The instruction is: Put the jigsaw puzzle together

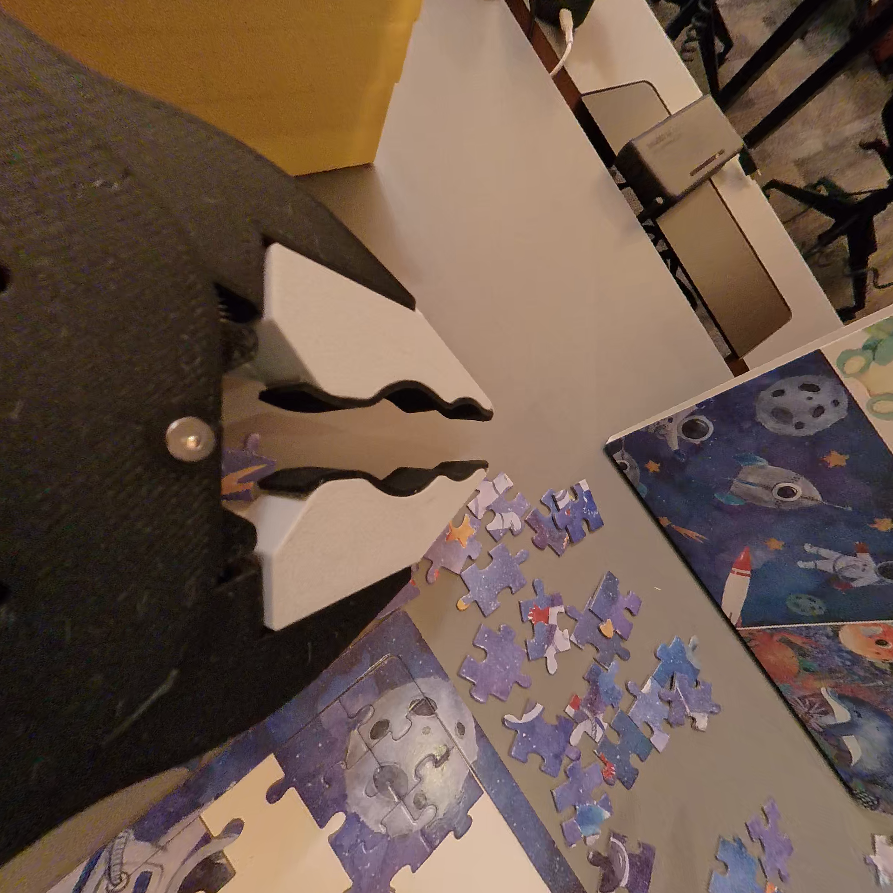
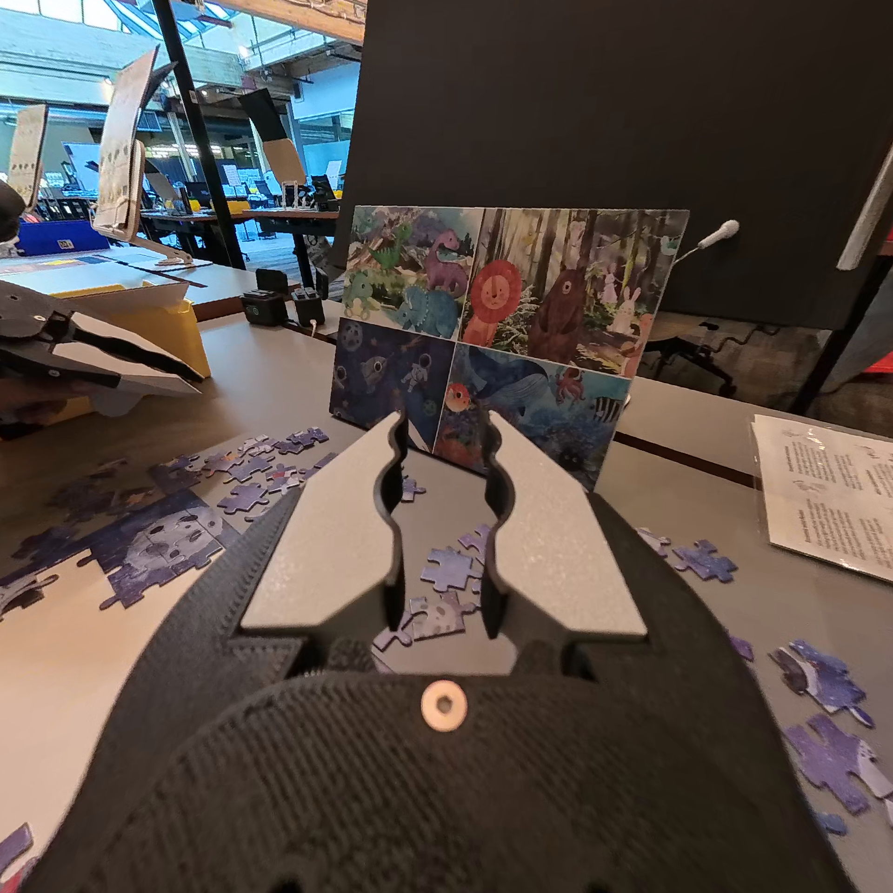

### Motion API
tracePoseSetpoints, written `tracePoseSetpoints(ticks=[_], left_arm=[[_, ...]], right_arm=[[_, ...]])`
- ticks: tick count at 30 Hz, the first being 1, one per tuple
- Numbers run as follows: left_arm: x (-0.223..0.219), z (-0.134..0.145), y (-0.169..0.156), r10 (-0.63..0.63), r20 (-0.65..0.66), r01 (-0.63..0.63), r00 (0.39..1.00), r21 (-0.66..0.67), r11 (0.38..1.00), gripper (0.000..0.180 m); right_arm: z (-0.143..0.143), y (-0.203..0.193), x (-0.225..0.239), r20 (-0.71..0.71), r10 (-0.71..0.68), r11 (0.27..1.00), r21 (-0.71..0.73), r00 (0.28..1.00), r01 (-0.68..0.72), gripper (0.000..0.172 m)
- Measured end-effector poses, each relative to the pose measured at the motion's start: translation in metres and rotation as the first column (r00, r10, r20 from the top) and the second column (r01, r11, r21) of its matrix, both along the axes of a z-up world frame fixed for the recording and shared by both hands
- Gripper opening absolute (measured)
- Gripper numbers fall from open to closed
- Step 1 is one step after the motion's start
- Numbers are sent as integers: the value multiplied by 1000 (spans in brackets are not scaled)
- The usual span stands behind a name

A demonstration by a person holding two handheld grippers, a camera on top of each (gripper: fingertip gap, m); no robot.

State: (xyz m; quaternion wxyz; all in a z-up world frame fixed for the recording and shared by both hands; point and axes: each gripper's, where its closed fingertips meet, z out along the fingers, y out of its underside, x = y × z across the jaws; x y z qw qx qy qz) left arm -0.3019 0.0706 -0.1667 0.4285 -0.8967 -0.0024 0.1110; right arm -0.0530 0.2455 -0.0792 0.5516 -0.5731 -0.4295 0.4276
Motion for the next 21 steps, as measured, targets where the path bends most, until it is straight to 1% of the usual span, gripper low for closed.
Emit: tracePoseSetpoints(ticks=[10, 19, 21], left_arm=[[17, 12, 6, -65, 109, 56, 992, 85, 995, 15], [19, 12, 7, -72, 109, 63, 991, 84, 994, 15], [19, 12, 7, -73, 100, 64, 992, 85, 994, 15]], right_arm=[[-1, 9, 8, -28, -17, 999, -36, 999, 16, 27], [-4, 15, 11, -16, -44, 999, -33, 999, 44, 26], [-3, 19, 16, 20, -65, 998, 11, 998, 65, 27]])
